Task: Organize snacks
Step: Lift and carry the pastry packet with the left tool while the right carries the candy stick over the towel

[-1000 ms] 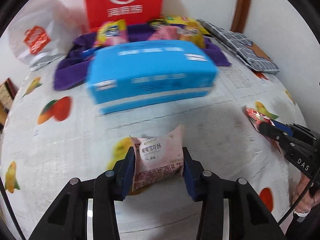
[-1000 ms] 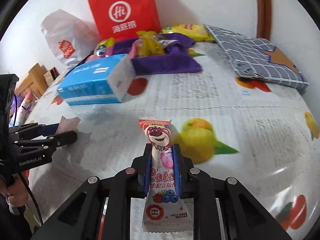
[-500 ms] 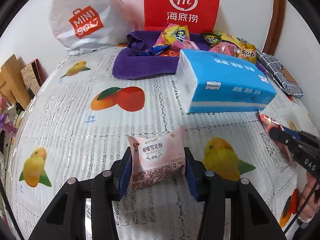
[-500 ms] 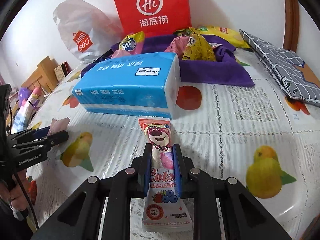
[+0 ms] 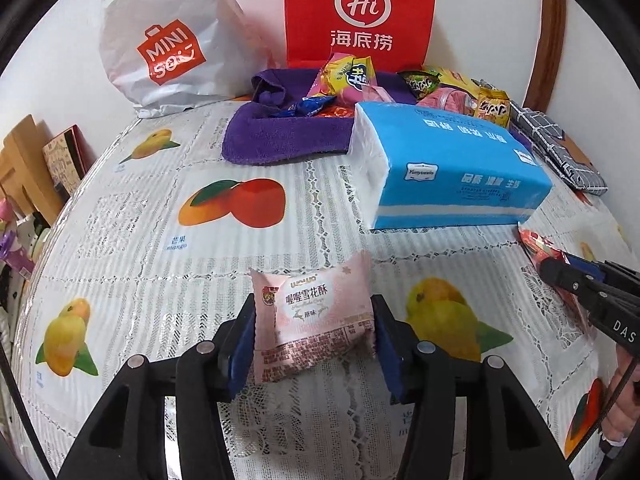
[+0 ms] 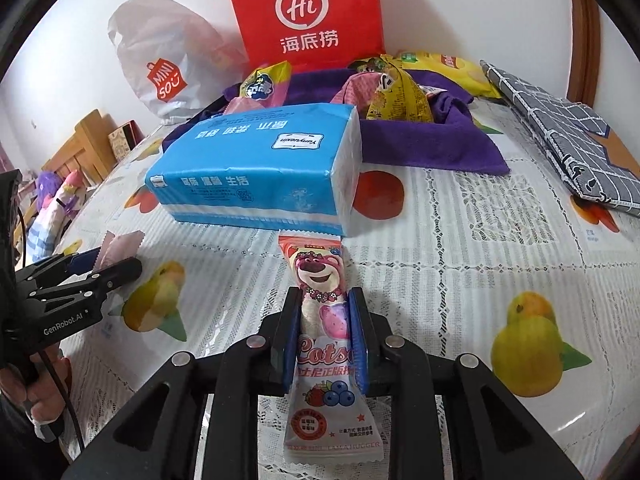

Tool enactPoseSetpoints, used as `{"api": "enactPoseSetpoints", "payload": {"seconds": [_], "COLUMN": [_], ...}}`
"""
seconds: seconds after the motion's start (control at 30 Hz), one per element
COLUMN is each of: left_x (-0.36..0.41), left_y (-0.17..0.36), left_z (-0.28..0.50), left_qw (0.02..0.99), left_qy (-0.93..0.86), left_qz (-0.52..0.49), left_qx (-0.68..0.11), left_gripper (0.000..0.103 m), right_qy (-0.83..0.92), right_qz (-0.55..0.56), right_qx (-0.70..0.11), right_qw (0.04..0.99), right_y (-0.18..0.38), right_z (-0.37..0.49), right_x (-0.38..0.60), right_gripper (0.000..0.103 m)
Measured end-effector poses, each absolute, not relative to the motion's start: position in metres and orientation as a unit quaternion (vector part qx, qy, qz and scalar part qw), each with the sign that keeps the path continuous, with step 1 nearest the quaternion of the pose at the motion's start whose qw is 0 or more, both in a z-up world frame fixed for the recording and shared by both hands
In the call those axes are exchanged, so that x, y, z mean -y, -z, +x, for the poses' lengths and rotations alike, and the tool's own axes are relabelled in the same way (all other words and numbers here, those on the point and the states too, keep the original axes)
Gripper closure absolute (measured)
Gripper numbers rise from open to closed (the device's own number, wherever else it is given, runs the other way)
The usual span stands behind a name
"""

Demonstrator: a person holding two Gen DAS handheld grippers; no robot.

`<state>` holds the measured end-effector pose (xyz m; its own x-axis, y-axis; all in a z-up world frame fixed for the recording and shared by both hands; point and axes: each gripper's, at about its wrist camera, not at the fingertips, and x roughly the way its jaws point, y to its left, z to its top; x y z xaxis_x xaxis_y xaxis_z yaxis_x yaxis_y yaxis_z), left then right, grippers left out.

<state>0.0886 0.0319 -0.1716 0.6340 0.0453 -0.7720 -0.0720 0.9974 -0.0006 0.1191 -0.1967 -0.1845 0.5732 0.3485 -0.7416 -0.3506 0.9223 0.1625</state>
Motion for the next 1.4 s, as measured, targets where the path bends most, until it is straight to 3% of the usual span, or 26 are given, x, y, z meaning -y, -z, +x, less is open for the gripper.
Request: {"api": "enactPoseSetpoints", "payload": {"seconds": [0.57, 0.93, 1.4], "left_x": [-0.034, -0.038, -0.030], "left_y": [0.171, 0.156, 0.094], "left_z": [0.088, 0.077, 0.066], "left_qw": [0.905, 0.908, 0.913], "left_qy": [-0.035, -0.009, 0.025], "left_qz": [-0.022, -0.042, -0.064], "left_qx": [-0.423, -0.417, -0.401], "left_gripper": [0.057, 0.061, 0.060], "right_qy": [-0.190, -0.180, -0.175], "right_qz": [-0.007, 0.005, -0.005], "right_qx": [-0.416, -0.405, -0.353], "right_qw": [0.890, 0.897, 0.919], "right_y": [0.185, 0.178, 0.102], "right_z": [0.117, 0.113, 0.086], "right_x": [0.196, 0.205, 0.211], "right_gripper": [0.078, 0.084, 0.084]}}
